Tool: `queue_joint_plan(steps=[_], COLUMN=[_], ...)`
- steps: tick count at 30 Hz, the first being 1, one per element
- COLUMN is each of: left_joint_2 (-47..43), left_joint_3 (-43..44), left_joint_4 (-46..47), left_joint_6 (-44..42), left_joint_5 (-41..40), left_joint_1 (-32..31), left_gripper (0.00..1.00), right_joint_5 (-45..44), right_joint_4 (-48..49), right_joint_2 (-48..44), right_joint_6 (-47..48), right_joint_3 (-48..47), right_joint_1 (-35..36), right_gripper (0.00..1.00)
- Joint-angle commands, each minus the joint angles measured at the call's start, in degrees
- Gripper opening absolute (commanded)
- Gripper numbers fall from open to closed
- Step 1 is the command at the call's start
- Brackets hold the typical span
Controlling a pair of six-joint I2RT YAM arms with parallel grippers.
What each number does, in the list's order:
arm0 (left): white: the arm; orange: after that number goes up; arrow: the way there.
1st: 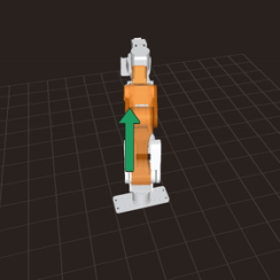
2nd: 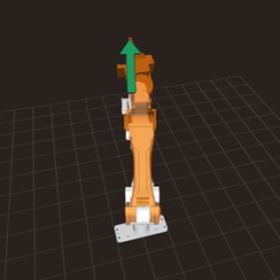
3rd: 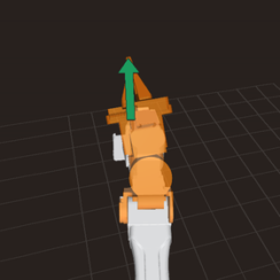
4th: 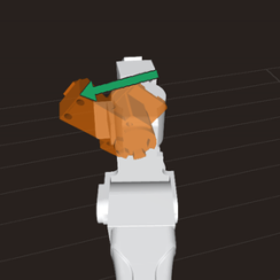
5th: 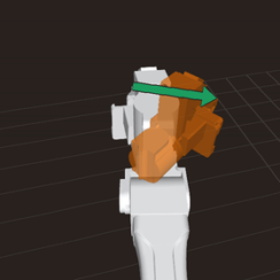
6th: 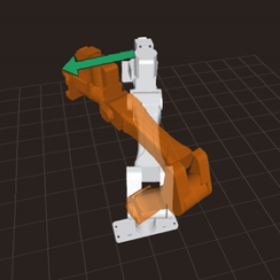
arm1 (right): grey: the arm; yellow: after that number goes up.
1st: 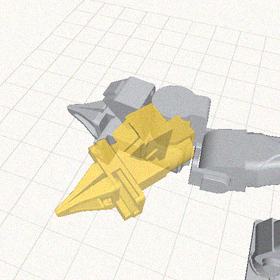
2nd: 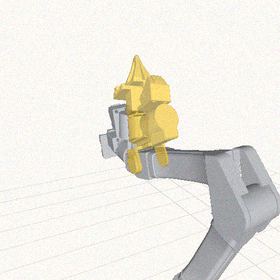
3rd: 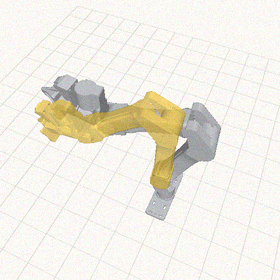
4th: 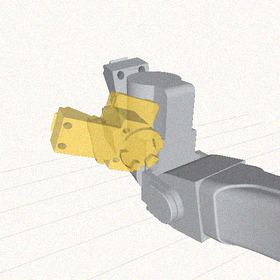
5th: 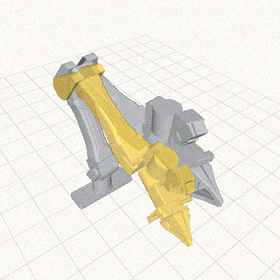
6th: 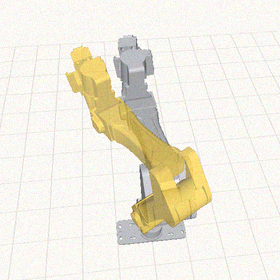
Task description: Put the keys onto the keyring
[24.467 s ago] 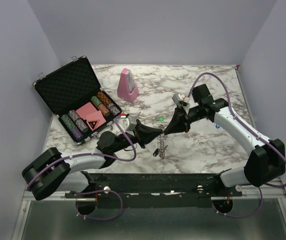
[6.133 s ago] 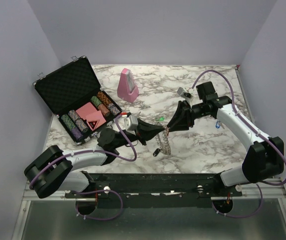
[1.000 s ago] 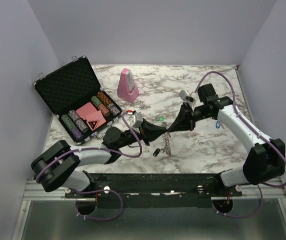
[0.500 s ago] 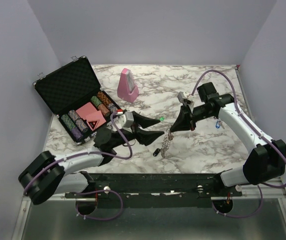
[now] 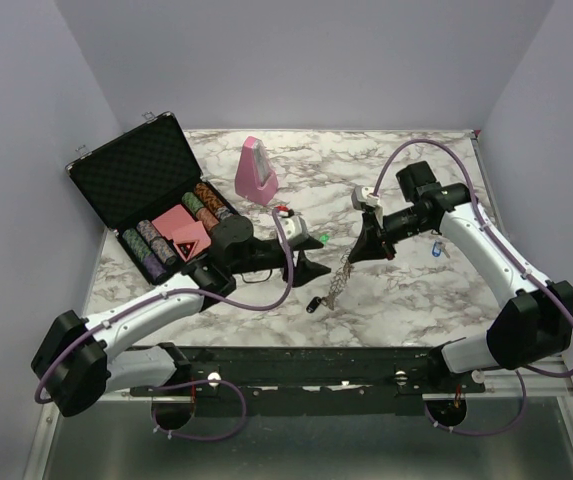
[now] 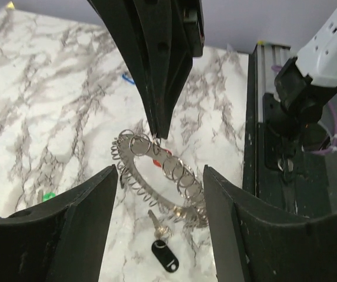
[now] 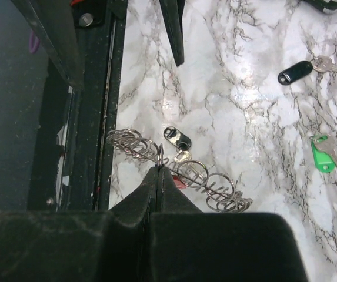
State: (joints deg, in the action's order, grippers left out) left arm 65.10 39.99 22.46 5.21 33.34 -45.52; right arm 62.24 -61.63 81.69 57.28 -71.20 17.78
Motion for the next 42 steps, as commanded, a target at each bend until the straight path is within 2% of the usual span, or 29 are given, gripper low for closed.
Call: queue_joint_plan(steps=[1,4,12,14,17,23,29,34,36,39,42], left_joint_2=[2.7,5.3,10.4,10.8,11.4,12.4,13.9,14.7,15.0,15.4,15.5], left_joint_3=[4.7,7.4,12.4,12.7,13.3,13.7,14.5,15.1,15.4,15.8,16.2], left_joint_4=[-10.1,-11.8,-15.6,-15.9,-16.1,-15.0,-14.5,-14.0,-14.1,-14.7,-15.2], left_joint_6=[-8.2,-9.9,-12.0,-12.3,-12.3,-12.2,-11.7,-11.3,-11.2,-11.3,-11.1], left_joint_5=[2.0,0.7,-2.0,-2.6,-3.8,-6.8,-6.5,-5.9,-5.7,-5.3,-5.4], left_joint_1=[-1.4,-3.0,-5.8,-6.1,-6.3,-6.7,-6.8,-6.9,-7.0,-7.0,-7.0], left_gripper=[0.66,0.63,0.46,0.45,0.37,0.38,0.38,0.33,0.29,0.14,0.06], right_joint_5=[-1.7,-1.6,-1.1,-0.9,-0.7,-0.3,0.1,0.3,0.3,0.3,0.4], right_joint_4=[-1.4,-1.4,-1.5,-1.7,-1.8,-2.1,-2.5,-2.6,-2.6,-2.7,-2.9], right_joint_2=[-0.4,-0.3,-0.2,-0.2,-0.3,-0.2,0.0,0.0,0.0,0.0,0.0], right_joint_6=[0.6,0.6,0.6,0.9,1.1,1.5,2.0,2.2,2.2,2.3,2.6], right_joint_3=[-1.8,-1.7,-1.5,-1.5,-1.6,-1.4,-1.5,-1.5,-1.5,-1.5,-1.5], right_joint_1=[0.0,0.0,0.1,0.1,0.1,0.1,0.2,0.3,0.3,0.4,0.4], right_gripper=[0.0,0.0,0.0,0.0,0.0,0.0,0.0,0.0,0.0,0.0,0.0])
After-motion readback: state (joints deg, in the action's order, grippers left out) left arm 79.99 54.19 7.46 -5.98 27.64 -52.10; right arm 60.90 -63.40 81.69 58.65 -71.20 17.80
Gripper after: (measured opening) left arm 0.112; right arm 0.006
